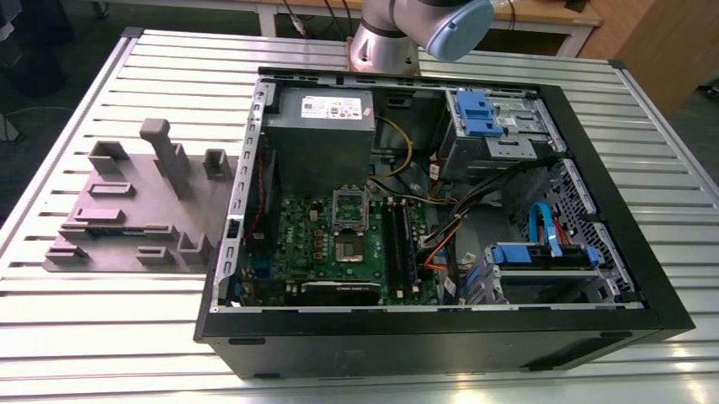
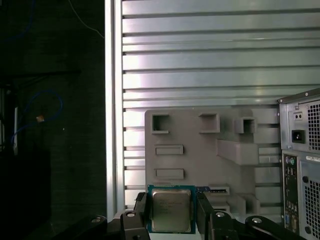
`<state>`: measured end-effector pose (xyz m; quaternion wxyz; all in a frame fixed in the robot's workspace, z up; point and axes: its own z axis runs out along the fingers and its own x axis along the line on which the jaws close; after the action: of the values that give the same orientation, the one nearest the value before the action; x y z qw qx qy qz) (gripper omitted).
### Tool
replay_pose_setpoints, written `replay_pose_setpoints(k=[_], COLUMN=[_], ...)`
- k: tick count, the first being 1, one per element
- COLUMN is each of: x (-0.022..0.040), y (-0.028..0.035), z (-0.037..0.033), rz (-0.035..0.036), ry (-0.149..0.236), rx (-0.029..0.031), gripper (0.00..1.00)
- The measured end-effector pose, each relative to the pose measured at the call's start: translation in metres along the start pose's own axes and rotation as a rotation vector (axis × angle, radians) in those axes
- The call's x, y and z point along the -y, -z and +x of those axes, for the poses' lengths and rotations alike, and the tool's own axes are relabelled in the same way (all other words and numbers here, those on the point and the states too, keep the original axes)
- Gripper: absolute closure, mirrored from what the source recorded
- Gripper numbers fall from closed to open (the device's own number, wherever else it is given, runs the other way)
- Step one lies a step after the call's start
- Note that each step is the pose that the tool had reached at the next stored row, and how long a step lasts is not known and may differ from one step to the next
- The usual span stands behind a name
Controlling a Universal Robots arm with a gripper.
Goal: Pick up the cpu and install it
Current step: 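Pick up the cpu and move it towards the insertion slot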
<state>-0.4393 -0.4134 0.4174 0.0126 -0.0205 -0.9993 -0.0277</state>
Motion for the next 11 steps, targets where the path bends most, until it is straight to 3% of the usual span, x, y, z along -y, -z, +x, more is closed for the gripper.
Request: replay_pose_setpoints(k=[11], x=[-0.0006], y=[0.0105], z=[0.0003], rz=[0.0], ry=[0.0], rx=[0.0], gripper=[0.53])
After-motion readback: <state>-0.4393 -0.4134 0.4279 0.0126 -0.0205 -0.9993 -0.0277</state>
